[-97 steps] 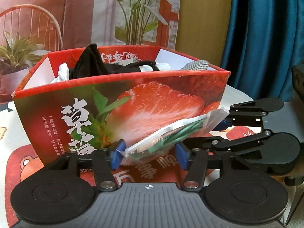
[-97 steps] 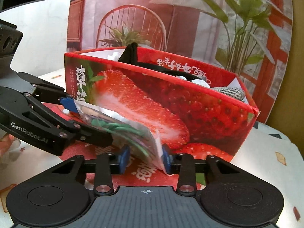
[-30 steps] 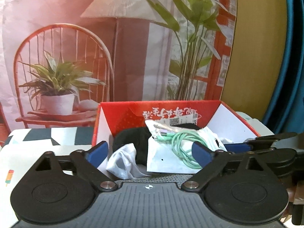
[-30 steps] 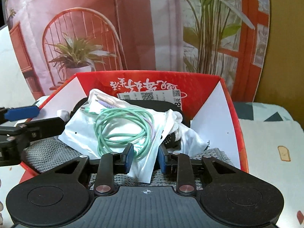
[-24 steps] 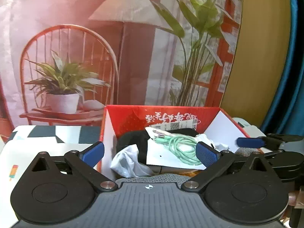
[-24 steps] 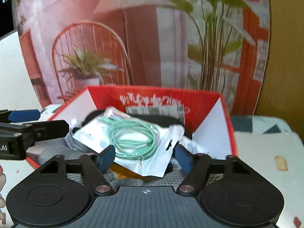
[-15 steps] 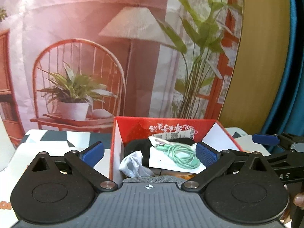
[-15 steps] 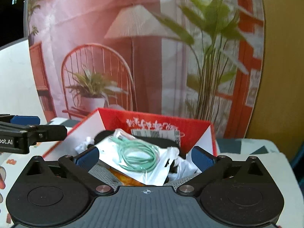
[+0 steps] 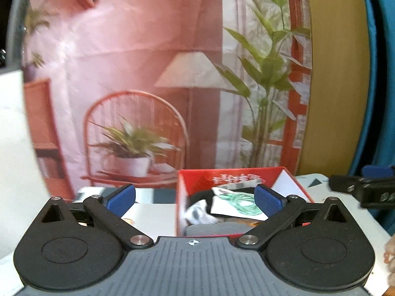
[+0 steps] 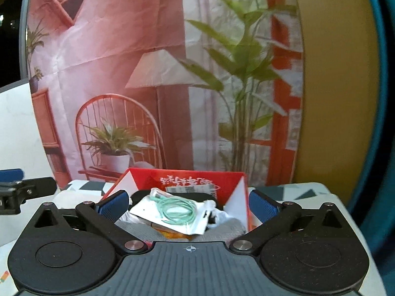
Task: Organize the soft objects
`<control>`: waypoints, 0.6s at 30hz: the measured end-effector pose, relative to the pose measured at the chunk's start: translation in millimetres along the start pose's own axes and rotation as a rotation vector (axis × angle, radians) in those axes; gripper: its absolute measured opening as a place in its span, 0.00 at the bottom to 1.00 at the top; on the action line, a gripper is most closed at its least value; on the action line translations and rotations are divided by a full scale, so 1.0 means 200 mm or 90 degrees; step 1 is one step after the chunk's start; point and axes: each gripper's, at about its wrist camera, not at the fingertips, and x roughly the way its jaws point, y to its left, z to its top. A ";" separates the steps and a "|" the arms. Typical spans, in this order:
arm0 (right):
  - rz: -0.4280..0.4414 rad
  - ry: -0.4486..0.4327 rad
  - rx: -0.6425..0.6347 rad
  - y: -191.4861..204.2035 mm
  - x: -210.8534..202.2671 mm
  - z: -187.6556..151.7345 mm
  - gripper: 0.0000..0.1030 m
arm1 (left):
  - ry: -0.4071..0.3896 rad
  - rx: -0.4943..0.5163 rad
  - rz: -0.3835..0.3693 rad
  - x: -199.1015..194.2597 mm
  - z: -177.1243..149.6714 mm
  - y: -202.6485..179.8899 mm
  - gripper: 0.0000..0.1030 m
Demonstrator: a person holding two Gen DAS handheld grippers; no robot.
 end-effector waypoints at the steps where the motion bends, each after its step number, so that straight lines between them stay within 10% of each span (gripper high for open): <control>1: 0.003 -0.005 0.002 0.00 -0.05 0.00 1.00 | -0.001 0.001 0.003 -0.05 0.00 0.00 1.00; 18: -0.018 -0.057 0.015 0.00 -0.72 -0.05 1.00 | -0.012 -0.040 0.017 -0.64 -0.07 0.02 1.00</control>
